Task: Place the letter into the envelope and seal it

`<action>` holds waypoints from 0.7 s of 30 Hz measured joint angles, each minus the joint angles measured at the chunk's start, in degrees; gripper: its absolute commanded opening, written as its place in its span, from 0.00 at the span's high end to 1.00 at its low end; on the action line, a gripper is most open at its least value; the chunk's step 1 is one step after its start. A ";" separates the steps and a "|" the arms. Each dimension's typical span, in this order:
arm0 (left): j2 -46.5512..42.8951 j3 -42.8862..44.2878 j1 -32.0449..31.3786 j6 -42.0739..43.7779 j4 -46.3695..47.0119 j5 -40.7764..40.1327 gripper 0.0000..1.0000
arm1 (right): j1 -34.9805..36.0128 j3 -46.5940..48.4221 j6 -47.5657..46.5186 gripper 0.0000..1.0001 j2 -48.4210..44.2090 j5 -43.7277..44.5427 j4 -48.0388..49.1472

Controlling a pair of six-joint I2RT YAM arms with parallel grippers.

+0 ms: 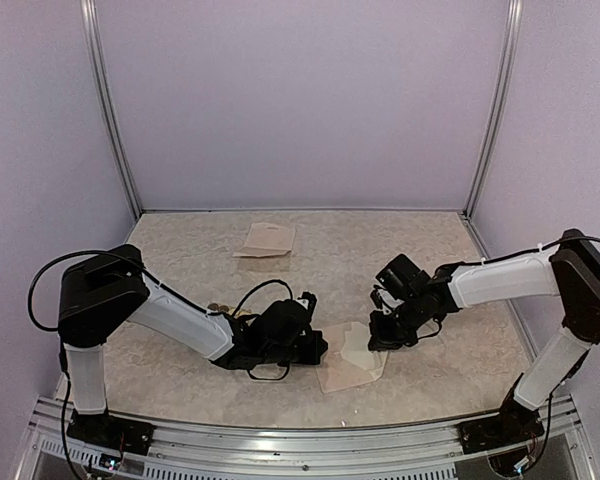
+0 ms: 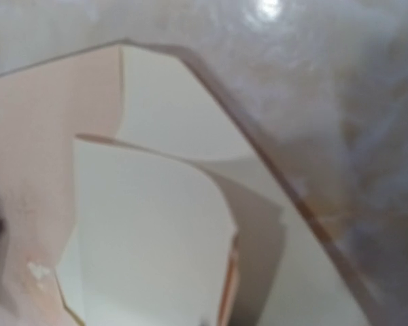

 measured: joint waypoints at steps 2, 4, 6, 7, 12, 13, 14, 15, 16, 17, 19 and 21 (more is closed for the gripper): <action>0.00 0.00 0.00 0.00 0.00 0.02 0.93 | 0.00 0.15 -0.04 1.00 0.09 -0.31 0.04; 0.00 0.00 0.00 0.00 0.00 -0.02 0.91 | 0.00 0.26 -0.04 1.00 0.07 -0.35 0.07; -0.07 0.00 0.00 0.04 -0.02 -0.15 0.88 | 0.00 0.26 0.02 1.00 -0.22 -0.15 -0.02; -0.22 0.00 -0.02 0.09 -0.17 -0.20 0.86 | 0.00 0.26 0.07 1.00 -0.63 0.09 -0.11; -3.85 -1.03 0.44 1.16 -3.04 -0.85 0.83 | 0.00 0.26 0.07 1.00 -4.66 1.33 -0.96; -4.87 -1.16 0.70 1.31 -3.28 -0.94 0.83 | 0.00 0.24 0.07 1.00 -5.22 1.51 -1.11; -5.86 -1.16 1.11 1.55 -3.50 -1.07 0.83 | 0.00 0.24 0.07 1.00 -5.68 1.81 -1.33; -6.60 -1.16 1.60 1.73 -3.54 -1.11 0.82 | 0.00 0.24 0.07 1.00 -5.90 2.12 -1.57; -7.19 -1.16 2.12 1.92 -3.65 -1.18 0.80 | 0.00 0.24 0.09 1.00 -6.01 2.36 -1.86; -7.56 -1.16 2.38 2.08 -3.74 -1.25 0.79 | 0.00 0.24 0.09 1.00 -6.03 2.60 -2.14; -7.63 -1.25 3.26 2.14 -3.87 -1.22 0.76 | 0.00 0.24 0.09 1.00 -6.03 2.99 -2.67; -7.63 -1.92 3.54 1.92 -3.96 -1.07 0.73 | -0.02 0.24 0.09 1.00 -5.99 3.23 -3.26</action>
